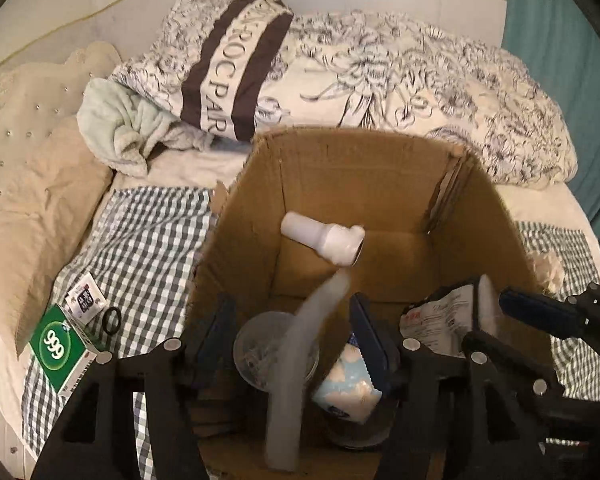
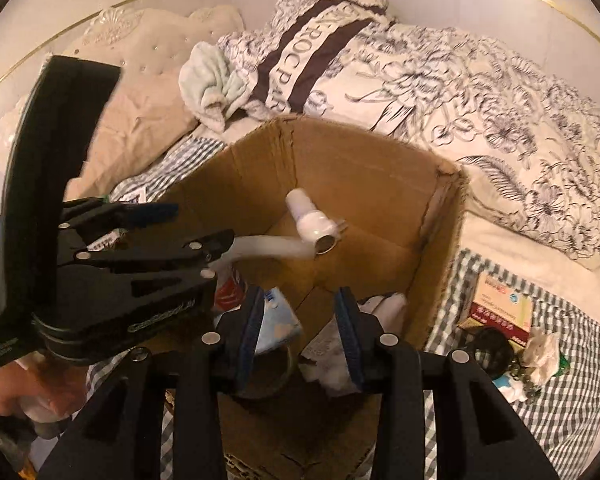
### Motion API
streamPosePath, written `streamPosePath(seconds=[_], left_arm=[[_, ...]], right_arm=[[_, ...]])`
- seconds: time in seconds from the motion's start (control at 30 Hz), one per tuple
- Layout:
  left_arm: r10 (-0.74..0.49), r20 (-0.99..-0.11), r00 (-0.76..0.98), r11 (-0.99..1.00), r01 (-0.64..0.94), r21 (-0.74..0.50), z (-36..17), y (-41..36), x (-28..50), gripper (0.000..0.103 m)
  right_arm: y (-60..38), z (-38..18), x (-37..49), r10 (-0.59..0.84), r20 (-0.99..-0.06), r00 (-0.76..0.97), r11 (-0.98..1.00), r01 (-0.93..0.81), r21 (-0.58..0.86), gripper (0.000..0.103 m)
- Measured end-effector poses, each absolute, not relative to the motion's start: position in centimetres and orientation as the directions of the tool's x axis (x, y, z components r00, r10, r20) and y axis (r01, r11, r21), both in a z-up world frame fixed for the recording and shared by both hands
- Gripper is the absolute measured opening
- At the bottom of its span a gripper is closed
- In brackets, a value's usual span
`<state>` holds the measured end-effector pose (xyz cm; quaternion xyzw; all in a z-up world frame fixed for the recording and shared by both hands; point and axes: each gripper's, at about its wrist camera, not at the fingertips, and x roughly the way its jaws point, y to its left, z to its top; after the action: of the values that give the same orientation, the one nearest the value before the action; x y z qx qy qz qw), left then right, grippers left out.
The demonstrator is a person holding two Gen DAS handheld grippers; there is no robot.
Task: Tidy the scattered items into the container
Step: 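Lower the tissue pack and foam tube into the box and open both grippers, then withdraw both grippers from the box toward the medicine box and tissues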
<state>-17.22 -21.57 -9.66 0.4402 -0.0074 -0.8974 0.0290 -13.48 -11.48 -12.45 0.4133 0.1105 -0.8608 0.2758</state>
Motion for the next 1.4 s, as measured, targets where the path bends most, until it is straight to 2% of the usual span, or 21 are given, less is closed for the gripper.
streamPosePath(seconds=[0.2,0.33,0.47,0.53,0.67,0.7,0.77,0.87,1.07,1.4], left_arm=[[-0.077,-0.748,-0.659,-0.997,0.052,0.057,-7.2,-20.7,-16.0,0.067],[-0.09,-0.697,-0.712,-0.996,0.058,0.069,-5.2,-19.7,-14.7,0.075],[-0.09,-0.648,-0.757,-0.996,0.061,0.068,-3.3,-18.7,-13.4,0.081],[-0.09,-0.624,-0.776,-0.996,0.064,0.063,-2.5,-18.1,-12.7,0.082],[-0.089,-0.581,-0.809,-0.996,0.065,0.061,-0.9,-16.8,-11.5,0.09],[-0.093,-0.57,-0.816,-0.996,0.069,0.064,-0.6,-16.5,-11.2,0.091],[-0.096,-0.556,-0.826,-0.995,0.073,0.064,0.0,-15.8,-10.8,0.099],[-0.086,-0.542,-0.836,-0.996,0.067,0.054,0.7,-15.1,-10.2,0.1],[-0.056,-0.514,-0.856,-0.998,0.044,0.035,1.8,-13.1,-9.0,0.103],[-0.033,-0.499,-0.866,-0.999,0.011,0.046,2.0,-9.2,-8.3,0.103]], right_arm=[[-9.8,-10.2,-12.8,-0.378,-0.724,-0.576,-0.851,0.524,0.028,0.043],[-8.2,-8.2,-11.9,-0.371,-0.682,-0.63,-0.873,0.486,0.026,0.045],[-6.4,-6.6,-11.0,-0.372,-0.644,-0.669,-0.89,0.453,0.043,0.057],[-5.5,-6.1,-10.7,-0.365,-0.631,-0.684,-0.898,0.438,0.045,0.057],[-3.9,-5.1,-9.9,-0.346,-0.615,-0.709,-0.914,0.404,0.049,0.058],[-3.5,-4.9,-9.7,-0.343,-0.608,-0.716,-0.916,0.398,0.049,0.062],[-2.5,-4.3,-9.1,-0.335,-0.591,-0.734,-0.922,0.383,0.046,0.067],[-1.2,-3.6,-8.5,-0.327,-0.573,-0.751,-0.93,0.363,0.054,0.068],[1.3,-2.6,-7.5,-0.317,-0.548,-0.774,-0.941,0.329,0.08,0.086],[7.4,-2.2,-6.5,-0.249,-0.525,-0.814,-0.968,0.226,0.109,0.095]])
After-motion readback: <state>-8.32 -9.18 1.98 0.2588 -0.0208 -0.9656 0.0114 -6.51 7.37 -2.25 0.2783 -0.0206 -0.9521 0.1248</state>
